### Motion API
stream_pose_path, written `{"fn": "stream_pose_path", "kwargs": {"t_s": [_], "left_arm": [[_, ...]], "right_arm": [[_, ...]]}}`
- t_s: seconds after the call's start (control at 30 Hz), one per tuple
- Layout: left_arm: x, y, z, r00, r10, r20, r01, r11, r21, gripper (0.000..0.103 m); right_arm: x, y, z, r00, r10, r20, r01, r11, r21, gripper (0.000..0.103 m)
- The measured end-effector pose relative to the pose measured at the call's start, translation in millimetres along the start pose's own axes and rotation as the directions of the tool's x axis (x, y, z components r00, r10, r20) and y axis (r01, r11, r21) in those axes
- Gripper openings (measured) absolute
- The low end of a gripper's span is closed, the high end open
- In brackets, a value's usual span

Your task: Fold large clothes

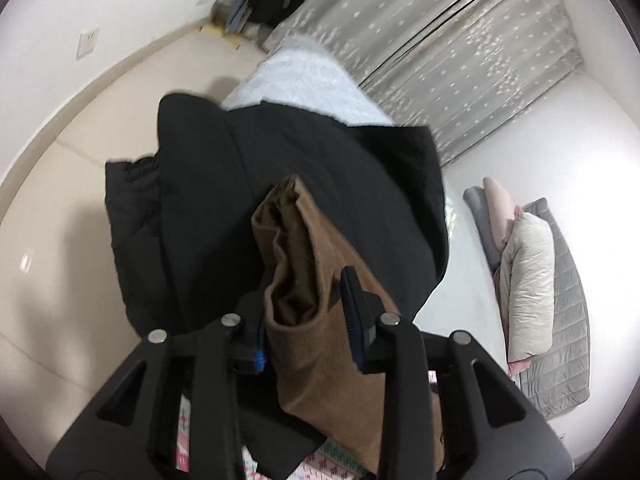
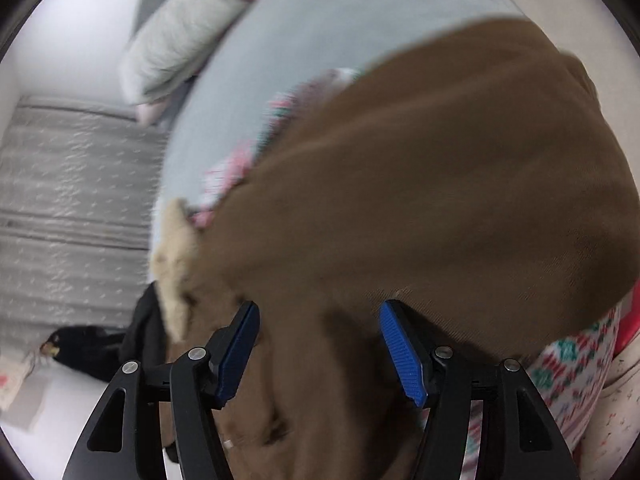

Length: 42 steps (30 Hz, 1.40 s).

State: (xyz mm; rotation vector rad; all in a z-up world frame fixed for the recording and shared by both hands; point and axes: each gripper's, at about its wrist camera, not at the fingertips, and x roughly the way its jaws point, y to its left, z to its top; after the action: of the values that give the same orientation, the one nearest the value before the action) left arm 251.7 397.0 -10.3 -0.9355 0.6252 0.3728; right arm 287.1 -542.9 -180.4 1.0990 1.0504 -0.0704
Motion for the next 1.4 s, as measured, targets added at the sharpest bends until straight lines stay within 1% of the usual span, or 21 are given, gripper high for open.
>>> {"fn": "stream_pose_path", "kwargs": {"t_s": [0.03,0.1,0.17,0.2,0.33,0.43,0.47,0.53,0.57,0.63,0.73,0.87,0.9,0.97,1.03,1.07,1.1,1.23,1.3,1.37,1.4], "left_arm": [[-1.0,2.0,0.5,1.0,-0.006,-0.004,0.006,1.0,-0.02,0.032],[-6.7,1.2,2.4,0.999,-0.028,0.032,0.028,1.0,0.0,0.015],[-11.1,-2.5,1.2,0.998,-0.023,0.052,0.021,0.998,0.051,0.015],[-10.5,0.3,-0.1,0.998,-0.023,0.056,0.02,0.999,0.047,0.015],[-11.6,3.9,-6.0,0.997,-0.013,0.078,0.01,0.999,0.051,0.015],[-1.7,13.7,0.2,0.999,-0.003,0.043,0.002,1.0,0.014,0.015],[-0.9,17.5,2.0,0.999,-0.014,0.034,0.014,1.0,-0.005,0.015],[-3.1,26.1,5.3,0.998,-0.052,0.02,0.052,0.997,-0.049,0.016],[-7.3,28.3,6.0,0.998,-0.05,0.027,0.052,0.997,-0.063,0.017],[-23.8,30.5,5.1,0.996,-0.054,0.066,0.059,0.996,-0.071,0.017],[-56.5,27.7,-7.7,0.987,-0.074,0.146,0.085,0.993,-0.077,0.027],[-92.0,9.2,-30.8,0.965,-0.122,0.232,0.136,0.989,-0.048,0.043],[-96.3,-0.6,-37.5,0.964,-0.13,0.23,0.14,0.99,-0.025,0.045],[-101.0,-22.1,-53.6,0.964,-0.169,0.205,0.167,0.986,0.023,0.045],[-102.6,-51.7,-77.0,0.96,-0.215,0.177,0.196,0.973,0.118,0.051],[-101.9,-63.8,-88.1,0.958,-0.232,0.17,0.205,0.965,0.162,0.059],[-98.7,-77.8,-102.1,0.956,-0.249,0.156,0.213,0.953,0.218,0.066],[-68.6,-129.2,-164.3,0.969,-0.247,0.025,0.211,0.874,0.437,0.067],[-55.2,-141.8,-186.8,0.971,-0.24,-0.025,0.22,0.842,0.493,0.068],[-35.4,-148.5,-205.7,0.969,-0.227,-0.101,0.245,0.815,0.525,0.068],[-27.5,-148.1,-209.8,0.968,-0.216,-0.13,0.252,0.815,0.522,0.068]], "right_arm": [[0.4,-3.9,0.5,1.0,-0.018,0.019,0.018,1.0,0.0,0.061],[-11.0,-14.1,6.2,0.996,-0.036,0.08,0.034,0.999,0.024,0.061],[-34.7,-26.5,11.5,0.979,-0.111,0.171,0.101,0.993,0.068,0.063],[-49.0,-34.2,14.4,0.961,-0.166,0.222,0.15,0.985,0.085,0.063],[-70.6,-75.4,22.4,0.96,-0.162,0.226,0.121,0.975,0.184,0.063],[-84.1,-124.8,26.5,0.936,-0.252,0.246,0.171,0.936,0.307,0.064],[-84.7,-141.1,26.9,0.938,-0.245,0.246,0.154,0.928,0.338,0.064],[-82.5,-178.4,24.8,0.964,-0.098,0.247,-0.013,0.911,0.413,0.064],[-83.9,-197.4,21.7,0.964,-0.014,0.265,-0.116,0.876,0.469,0.064],[-92.3,-226.2,14.8,0.941,0.054,0.335,-0.239,0.807,0.54,0.064],[-96.5,-256.0,5.5,0.932,0.037,0.36,-0.261,0.758,0.598,0.064],[-62.5,-268.3,-8.6,0.972,0.103,0.21,-0.221,0.702,0.677,0.065],[-59.9,-264.2,-9.9,0.974,0.091,0.207,-0.21,0.702,0.68,0.065],[-63.3,-246.5,-2.6,0.969,0.079,0.235,-0.214,0.748,0.628,0.065],[-60.7,-231.8,3.3,0.965,0.095,0.243,-0.225,0.777,0.588,0.066],[-57.2,-233.5,2.9,0.966,0.105,0.236,-0.23,0.766,0.601,0.066],[-51.1,-238.2,-1.8,0.965,0.114,0.235,-0.241,0.736,0.633,0.066],[-30.2,-269.6,-19.3,0.929,0.183,0.322,-0.368,0.551,0.749,0.066],[-30.9,-267.8,-17.3,0.916,0.182,0.358,-0.396,0.547,0.737,0.066],[-32.7,-260.3,-8.6,0.909,0.191,0.371,-0.41,0.583,0.702,0.055],[-34.8,-256.8,-5.4,0.901,0.207,0.38,-0.424,0.6,0.678,0.024]]}}
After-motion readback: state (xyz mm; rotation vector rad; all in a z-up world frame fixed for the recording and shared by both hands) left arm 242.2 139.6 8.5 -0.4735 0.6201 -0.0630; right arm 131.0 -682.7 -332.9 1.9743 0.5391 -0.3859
